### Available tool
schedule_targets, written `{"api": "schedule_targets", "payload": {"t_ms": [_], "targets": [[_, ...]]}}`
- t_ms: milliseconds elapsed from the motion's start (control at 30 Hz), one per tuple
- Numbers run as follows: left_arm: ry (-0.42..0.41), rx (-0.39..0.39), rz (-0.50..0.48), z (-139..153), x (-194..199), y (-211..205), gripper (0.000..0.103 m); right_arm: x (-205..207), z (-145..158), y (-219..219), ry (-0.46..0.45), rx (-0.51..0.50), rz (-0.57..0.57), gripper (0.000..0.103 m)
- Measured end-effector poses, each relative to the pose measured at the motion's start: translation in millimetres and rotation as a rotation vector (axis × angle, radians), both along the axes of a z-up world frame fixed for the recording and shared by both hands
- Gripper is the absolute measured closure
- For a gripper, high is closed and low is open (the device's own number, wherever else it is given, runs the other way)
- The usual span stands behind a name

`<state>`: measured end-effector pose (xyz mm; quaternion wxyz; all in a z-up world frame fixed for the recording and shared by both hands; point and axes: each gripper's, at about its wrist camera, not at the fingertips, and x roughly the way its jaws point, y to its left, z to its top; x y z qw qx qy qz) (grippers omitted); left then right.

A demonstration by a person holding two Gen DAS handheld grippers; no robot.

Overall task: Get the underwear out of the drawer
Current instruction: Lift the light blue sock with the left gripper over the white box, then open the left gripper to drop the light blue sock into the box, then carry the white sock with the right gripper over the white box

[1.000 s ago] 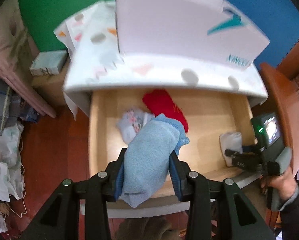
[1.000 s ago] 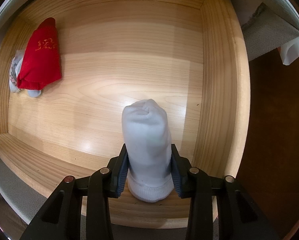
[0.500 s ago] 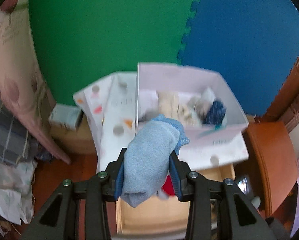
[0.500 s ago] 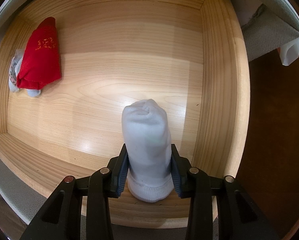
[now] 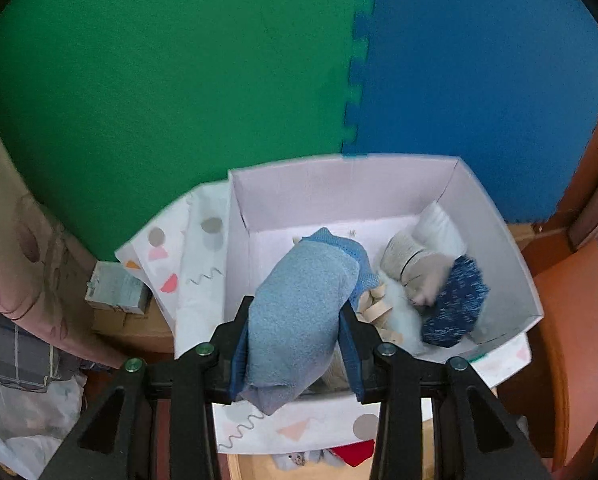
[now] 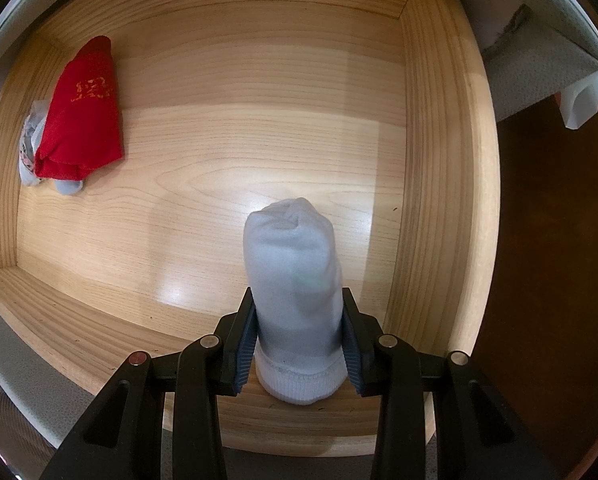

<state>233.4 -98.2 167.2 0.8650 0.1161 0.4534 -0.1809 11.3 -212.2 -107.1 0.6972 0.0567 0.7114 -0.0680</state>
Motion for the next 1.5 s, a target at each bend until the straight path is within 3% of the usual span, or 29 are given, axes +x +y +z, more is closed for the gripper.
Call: {"api": "schedule_targets", "payload": {"t_ms": [167,367,533,800,967,1100,1267,1500], "targets": [[0.045,0.056,0.007,-34,11,-10,0.06,0,0,-2,0.001,0.0,0.001,0.068],[0.129,0.042,0.05,-50,16,-4,0.052,1,0,-2,0.002,-0.001,0.003,0.068],[0.123,0.016,0.049,-37,9,1,0.043,1,0,-3,0.002,-0.002,0.001,0.068],[0.035,-0.003,0.031,6,-33,23,0.042,2,-1,0,0.008,-0.011,0.0,0.068],[0.002,0.009,0.043,9,-75,57,0.042,5,-1,4,0.009,-0.013,-0.007,0.068],[0.02,0.004,0.108,-17,-109,89,0.042,7,-2,8,0.013,-0.024,-0.011,0.068],[0.065,0.018,0.207,-76,-147,115,0.042,10,-1,19,0.015,-0.042,-0.003,0.068],[0.14,0.05,0.234,-145,-174,113,0.042,11,1,35,0.008,-0.072,0.015,0.069]]}}
